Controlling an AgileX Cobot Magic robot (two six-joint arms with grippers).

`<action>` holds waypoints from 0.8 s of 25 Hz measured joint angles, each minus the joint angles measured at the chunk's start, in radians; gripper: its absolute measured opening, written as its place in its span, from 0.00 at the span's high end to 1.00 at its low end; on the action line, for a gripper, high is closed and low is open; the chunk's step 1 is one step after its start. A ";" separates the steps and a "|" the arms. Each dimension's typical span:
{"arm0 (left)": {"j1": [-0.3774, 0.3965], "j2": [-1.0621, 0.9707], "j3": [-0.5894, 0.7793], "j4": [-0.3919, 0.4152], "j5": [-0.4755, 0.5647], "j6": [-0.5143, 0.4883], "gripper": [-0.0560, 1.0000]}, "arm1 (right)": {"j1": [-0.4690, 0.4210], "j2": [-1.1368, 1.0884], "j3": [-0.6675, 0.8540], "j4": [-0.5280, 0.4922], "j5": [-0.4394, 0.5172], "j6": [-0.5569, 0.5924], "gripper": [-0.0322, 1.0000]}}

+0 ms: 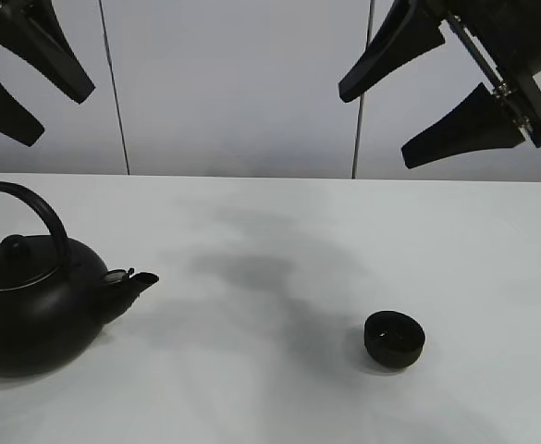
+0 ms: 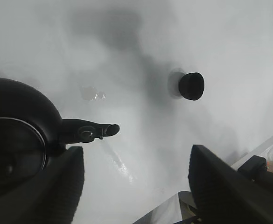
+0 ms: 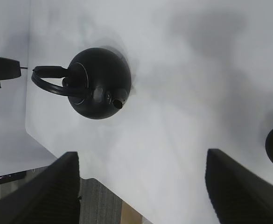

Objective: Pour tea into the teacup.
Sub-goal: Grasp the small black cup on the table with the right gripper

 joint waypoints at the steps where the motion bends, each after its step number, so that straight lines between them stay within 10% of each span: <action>1: 0.000 0.000 0.000 0.000 0.000 0.000 0.50 | 0.000 0.000 0.000 0.000 0.000 0.001 0.47; 20: 0.000 0.000 0.000 0.001 0.000 0.000 0.50 | 0.009 0.000 -0.191 -0.261 0.189 0.044 0.47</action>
